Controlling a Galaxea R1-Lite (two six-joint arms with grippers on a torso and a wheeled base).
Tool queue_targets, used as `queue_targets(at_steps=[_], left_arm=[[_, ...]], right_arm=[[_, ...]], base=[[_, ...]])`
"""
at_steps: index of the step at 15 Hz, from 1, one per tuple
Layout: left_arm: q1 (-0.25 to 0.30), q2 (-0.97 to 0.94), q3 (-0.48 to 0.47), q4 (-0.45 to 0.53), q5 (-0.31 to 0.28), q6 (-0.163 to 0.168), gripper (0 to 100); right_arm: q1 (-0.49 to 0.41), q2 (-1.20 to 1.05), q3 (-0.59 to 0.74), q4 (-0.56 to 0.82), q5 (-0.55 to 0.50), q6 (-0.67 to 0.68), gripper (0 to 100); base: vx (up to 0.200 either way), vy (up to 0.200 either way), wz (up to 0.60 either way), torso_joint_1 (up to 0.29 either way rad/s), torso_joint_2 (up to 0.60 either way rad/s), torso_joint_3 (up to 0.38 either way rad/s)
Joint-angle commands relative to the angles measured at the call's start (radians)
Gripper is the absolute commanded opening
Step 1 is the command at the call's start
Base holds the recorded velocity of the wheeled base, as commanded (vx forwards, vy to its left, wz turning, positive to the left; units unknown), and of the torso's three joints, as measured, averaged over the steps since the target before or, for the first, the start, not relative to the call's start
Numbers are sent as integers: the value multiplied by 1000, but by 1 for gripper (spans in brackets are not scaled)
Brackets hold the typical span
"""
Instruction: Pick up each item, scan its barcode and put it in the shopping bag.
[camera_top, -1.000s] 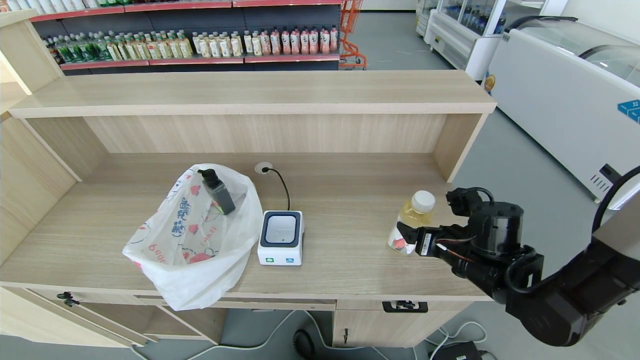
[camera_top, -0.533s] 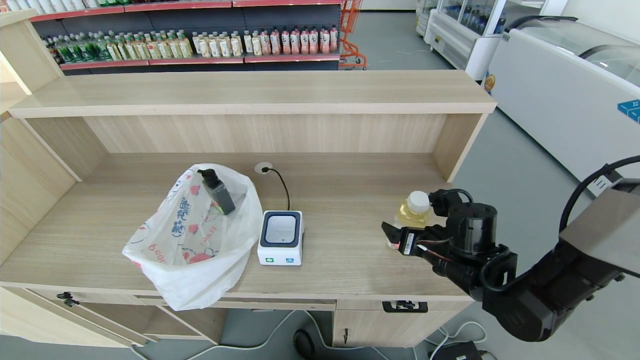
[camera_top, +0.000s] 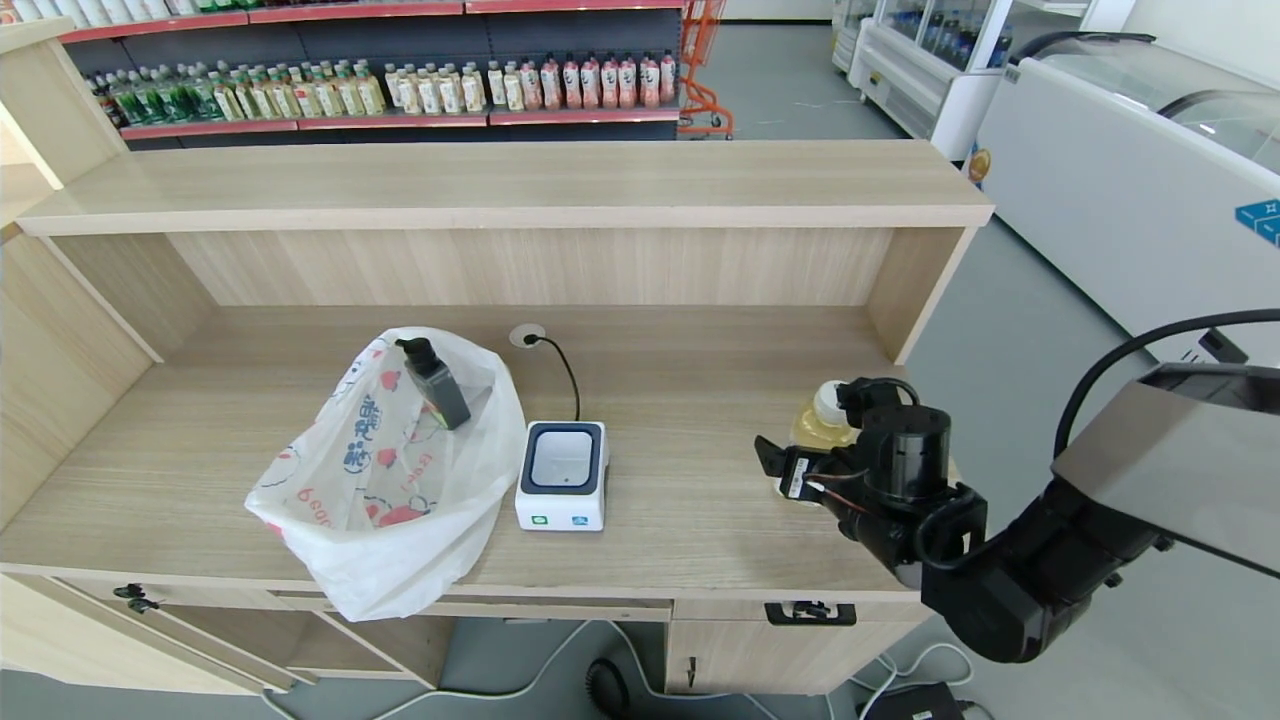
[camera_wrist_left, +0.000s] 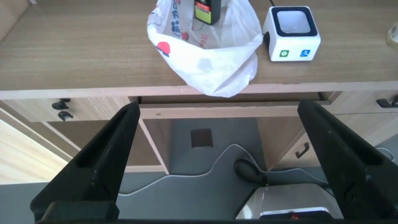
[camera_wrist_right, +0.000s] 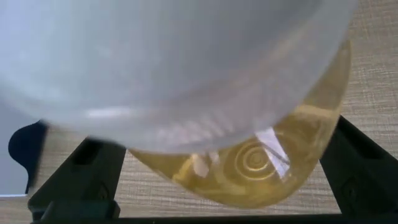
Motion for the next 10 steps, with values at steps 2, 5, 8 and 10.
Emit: queue_targets(at_steps=[2, 5, 8, 10], left_arm=[[0, 0, 0, 0, 0, 0, 100], [0, 0, 0, 0, 0, 0, 100], [0, 0, 0, 0, 0, 0, 100], [0, 0, 0, 0, 0, 0, 100]], right_arm=[[-4, 25, -37, -1, 4, -5, 100], [-22, 62, -86, -10, 13, -71, 100], [-31, 71, -86, -53, 36, -105, 100], [-48, 62, -80, -96, 100, -122, 100]], base=[[0, 0, 0, 0, 0, 0], [0, 0, 0, 0, 0, 0], [0, 0, 0, 0, 0, 0], [0, 0, 0, 0, 0, 0]])
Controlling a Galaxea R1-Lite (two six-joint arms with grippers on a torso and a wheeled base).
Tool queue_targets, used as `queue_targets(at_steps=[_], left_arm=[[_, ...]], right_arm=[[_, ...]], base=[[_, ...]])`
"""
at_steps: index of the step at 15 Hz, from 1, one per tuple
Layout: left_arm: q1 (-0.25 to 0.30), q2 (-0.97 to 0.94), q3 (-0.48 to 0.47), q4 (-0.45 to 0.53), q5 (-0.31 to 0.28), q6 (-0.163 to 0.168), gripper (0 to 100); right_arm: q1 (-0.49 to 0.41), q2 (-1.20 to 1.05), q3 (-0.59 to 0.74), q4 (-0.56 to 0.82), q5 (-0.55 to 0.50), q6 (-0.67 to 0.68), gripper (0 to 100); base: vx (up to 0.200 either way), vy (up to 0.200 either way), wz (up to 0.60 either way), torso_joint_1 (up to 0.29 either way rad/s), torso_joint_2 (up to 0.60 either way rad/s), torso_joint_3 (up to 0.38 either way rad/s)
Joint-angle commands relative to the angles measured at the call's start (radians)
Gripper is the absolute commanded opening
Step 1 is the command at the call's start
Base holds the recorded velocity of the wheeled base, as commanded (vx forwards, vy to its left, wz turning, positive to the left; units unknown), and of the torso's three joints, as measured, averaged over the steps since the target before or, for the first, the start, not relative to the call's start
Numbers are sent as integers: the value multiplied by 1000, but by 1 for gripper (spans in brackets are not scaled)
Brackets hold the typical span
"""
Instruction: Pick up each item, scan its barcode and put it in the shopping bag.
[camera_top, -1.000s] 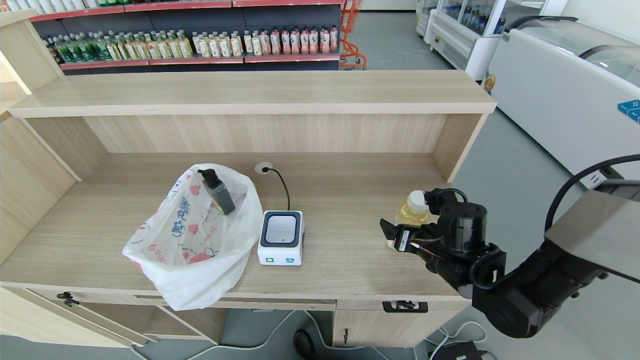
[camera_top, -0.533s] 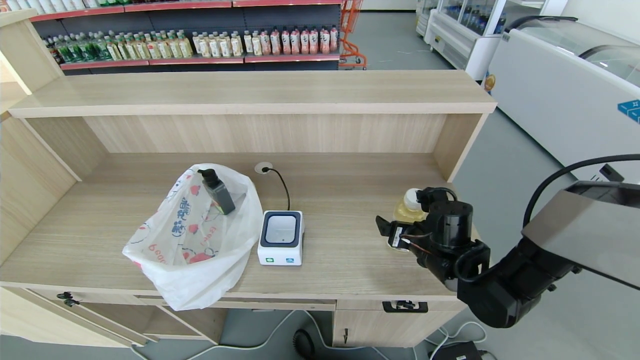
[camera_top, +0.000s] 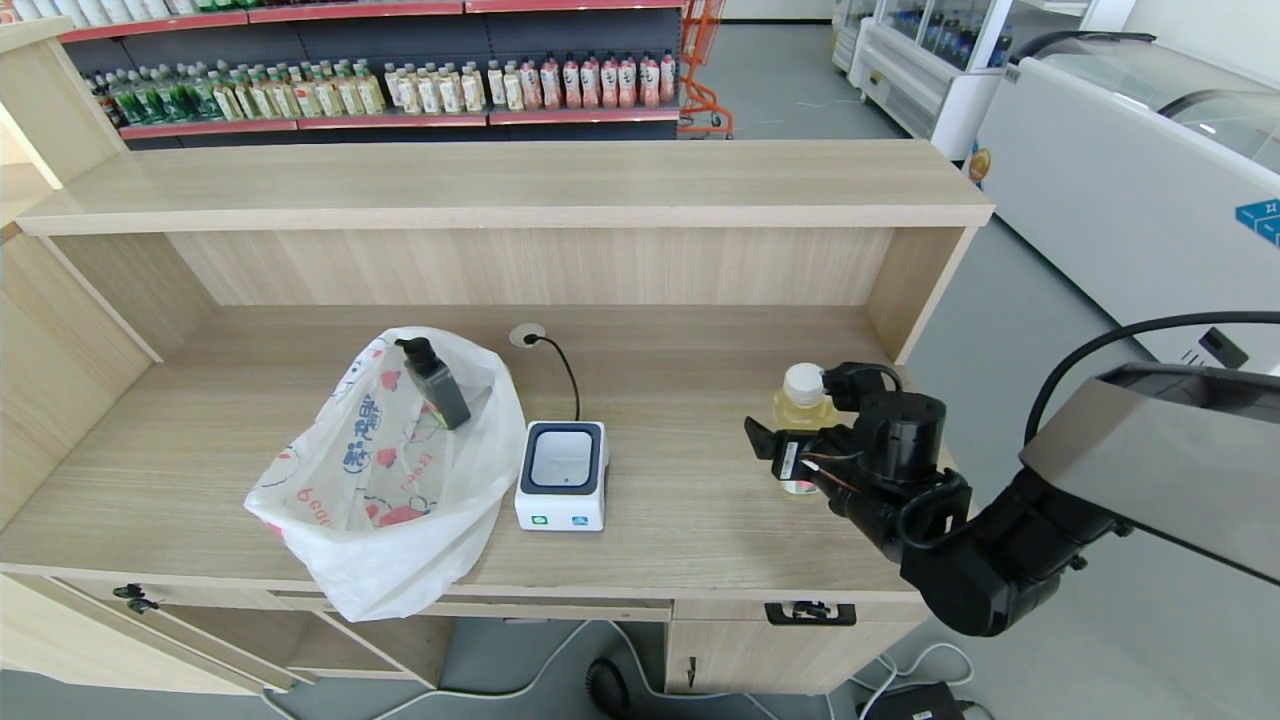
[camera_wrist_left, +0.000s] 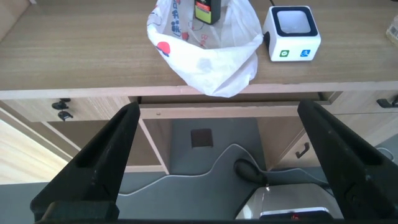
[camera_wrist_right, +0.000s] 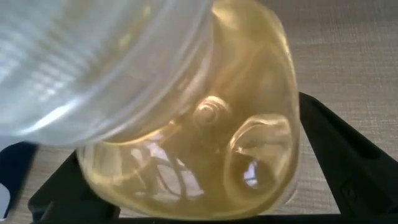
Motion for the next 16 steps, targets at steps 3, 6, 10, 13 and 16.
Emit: queue_targets(at_steps=[3, 6, 10, 13, 16], left_arm=[[0, 0, 0, 0, 0, 0, 100], [0, 0, 0, 0, 0, 0, 100], [0, 0, 0, 0, 0, 0, 100], [0, 0, 0, 0, 0, 0, 100], [0, 0, 0, 0, 0, 0, 100]], right_arm=[[-38, -7, 44, -73, 95, -43, 0], [-56, -19, 88, -75, 101, -63, 0], [-69, -22, 142, -76, 103, -72, 0], [-66, -45, 143, -76, 123, -86, 0], [-93, -151, 130, -62, 198, -89, 0]], base=[[0, 0, 0, 0, 0, 0], [0, 0, 0, 0, 0, 0], [0, 0, 0, 0, 0, 0], [0, 0, 0, 0, 0, 0], [0, 0, 0, 0, 0, 0]])
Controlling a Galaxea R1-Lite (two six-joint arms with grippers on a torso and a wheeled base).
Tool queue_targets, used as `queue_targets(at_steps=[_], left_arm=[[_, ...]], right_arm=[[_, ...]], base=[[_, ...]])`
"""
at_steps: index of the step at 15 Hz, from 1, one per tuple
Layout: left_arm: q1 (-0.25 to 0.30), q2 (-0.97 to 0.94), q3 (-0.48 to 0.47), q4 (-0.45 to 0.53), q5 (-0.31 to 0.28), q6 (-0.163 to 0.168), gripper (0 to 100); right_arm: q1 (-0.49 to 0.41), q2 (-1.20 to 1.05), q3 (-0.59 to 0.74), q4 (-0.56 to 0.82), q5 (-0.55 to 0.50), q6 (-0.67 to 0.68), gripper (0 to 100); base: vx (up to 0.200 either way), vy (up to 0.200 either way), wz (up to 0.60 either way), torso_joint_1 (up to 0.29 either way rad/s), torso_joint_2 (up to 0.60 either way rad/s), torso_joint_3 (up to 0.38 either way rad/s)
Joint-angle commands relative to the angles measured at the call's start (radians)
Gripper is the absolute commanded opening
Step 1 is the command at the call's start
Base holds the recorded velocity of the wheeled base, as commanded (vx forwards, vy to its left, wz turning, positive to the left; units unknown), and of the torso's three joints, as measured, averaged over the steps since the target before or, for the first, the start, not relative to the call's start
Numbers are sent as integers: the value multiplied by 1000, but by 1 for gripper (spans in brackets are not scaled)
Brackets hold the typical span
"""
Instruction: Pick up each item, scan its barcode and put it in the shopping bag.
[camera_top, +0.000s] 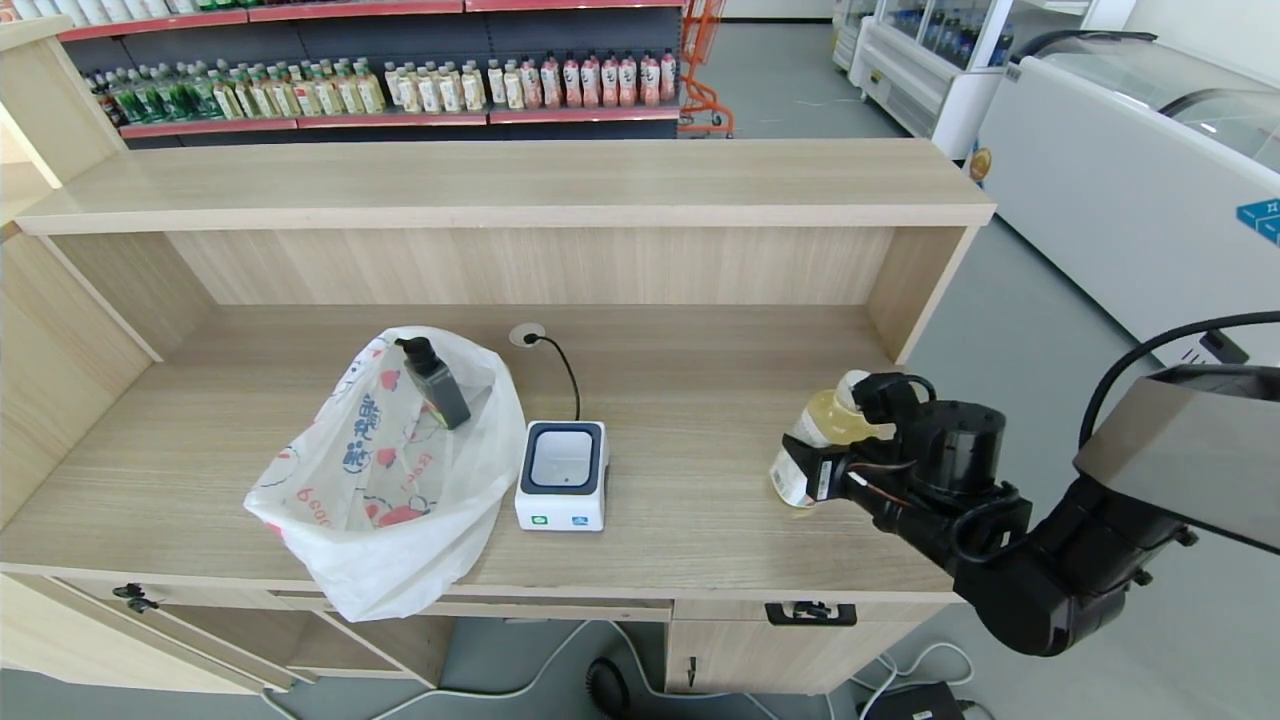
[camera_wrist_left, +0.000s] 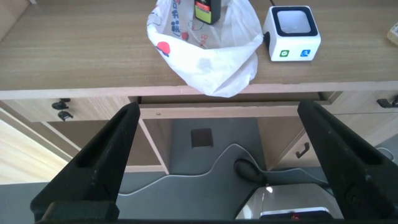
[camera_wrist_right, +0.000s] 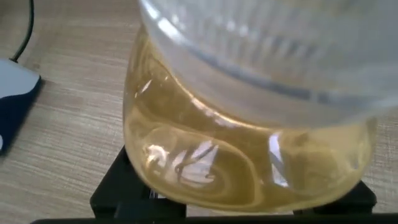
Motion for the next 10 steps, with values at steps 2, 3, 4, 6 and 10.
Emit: queue_targets(at_steps=[2, 3, 4, 6, 10], left_arm=[[0, 0, 0, 0, 0, 0, 100], [0, 0, 0, 0, 0, 0, 100], [0, 0, 0, 0, 0, 0, 100], [0, 2, 0, 0, 0, 0, 100], [0, 2, 0, 0, 0, 0, 100]], right_arm=[[-88, -273, -40, 170, 195, 52, 0], [-113, -384, -57, 327, 269, 100, 0], [-143, -465, -106, 454, 344, 140, 0], [-159, -576, -241, 655, 478, 244, 0], [-119, -781, -456, 940, 866, 497, 0]], base=[[0, 0, 0, 0, 0, 0], [0, 0, 0, 0, 0, 0], [0, 0, 0, 0, 0, 0], [0, 0, 0, 0, 0, 0], [0, 0, 0, 0, 0, 0]])
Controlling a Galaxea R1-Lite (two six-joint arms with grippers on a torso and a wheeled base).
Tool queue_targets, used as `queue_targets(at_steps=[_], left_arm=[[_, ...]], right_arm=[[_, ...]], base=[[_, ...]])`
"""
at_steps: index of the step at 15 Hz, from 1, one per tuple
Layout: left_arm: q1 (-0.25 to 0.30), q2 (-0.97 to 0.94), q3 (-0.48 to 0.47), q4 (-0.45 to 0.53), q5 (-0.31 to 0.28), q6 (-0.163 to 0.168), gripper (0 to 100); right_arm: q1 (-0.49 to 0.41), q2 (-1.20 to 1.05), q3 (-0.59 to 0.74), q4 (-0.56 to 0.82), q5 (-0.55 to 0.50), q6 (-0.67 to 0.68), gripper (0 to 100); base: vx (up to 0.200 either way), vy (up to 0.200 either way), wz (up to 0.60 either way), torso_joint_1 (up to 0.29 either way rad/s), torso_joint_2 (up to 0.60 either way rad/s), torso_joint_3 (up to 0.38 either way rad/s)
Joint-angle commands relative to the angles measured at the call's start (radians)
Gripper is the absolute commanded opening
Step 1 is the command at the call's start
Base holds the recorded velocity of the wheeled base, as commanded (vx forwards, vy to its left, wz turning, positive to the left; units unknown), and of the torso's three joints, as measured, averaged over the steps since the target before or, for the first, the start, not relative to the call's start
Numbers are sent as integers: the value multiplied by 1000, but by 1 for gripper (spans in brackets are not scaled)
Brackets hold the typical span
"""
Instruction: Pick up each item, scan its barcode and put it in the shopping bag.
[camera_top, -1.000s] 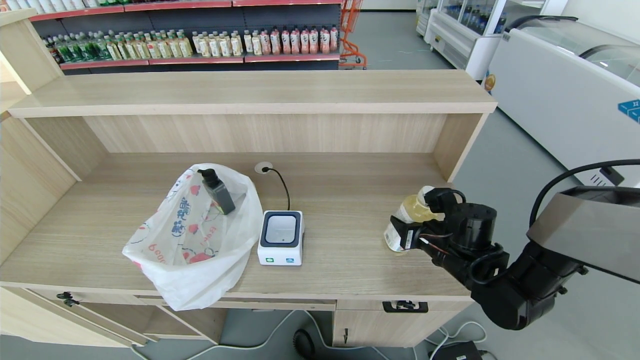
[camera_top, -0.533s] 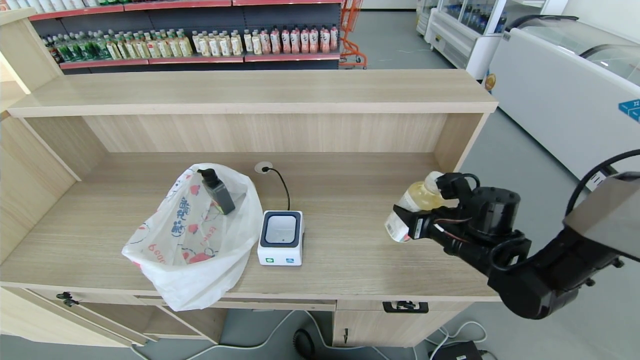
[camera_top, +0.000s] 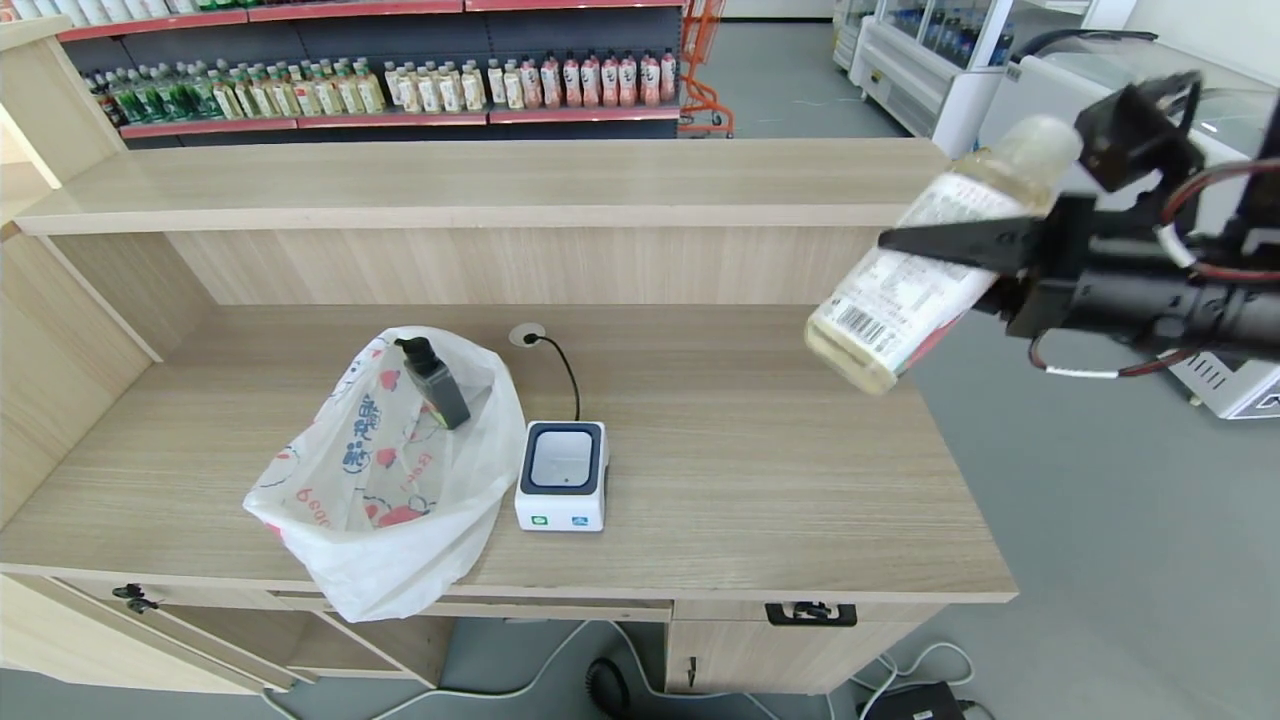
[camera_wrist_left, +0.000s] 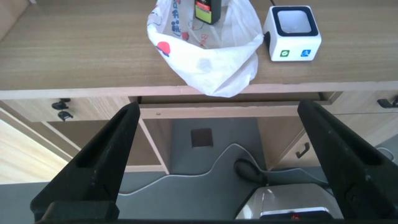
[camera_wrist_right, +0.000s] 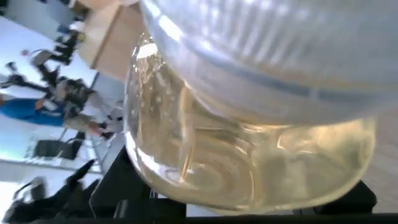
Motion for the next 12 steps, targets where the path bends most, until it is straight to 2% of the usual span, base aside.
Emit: queue_targets(at_steps=[1, 6, 12], left_arm=[[0, 0, 0, 0, 0, 0, 100], [0, 2, 0, 0, 0, 0, 100], [0, 0, 0, 0, 0, 0, 100]], right_arm=[[56, -160, -60, 42, 67, 37, 0], [159, -252, 58, 42, 182, 33, 0], [262, -283, 9, 53, 226, 67, 0]], base=[[0, 0, 0, 0, 0, 0], [0, 0, 0, 0, 0, 0], [0, 0, 0, 0, 0, 0]])
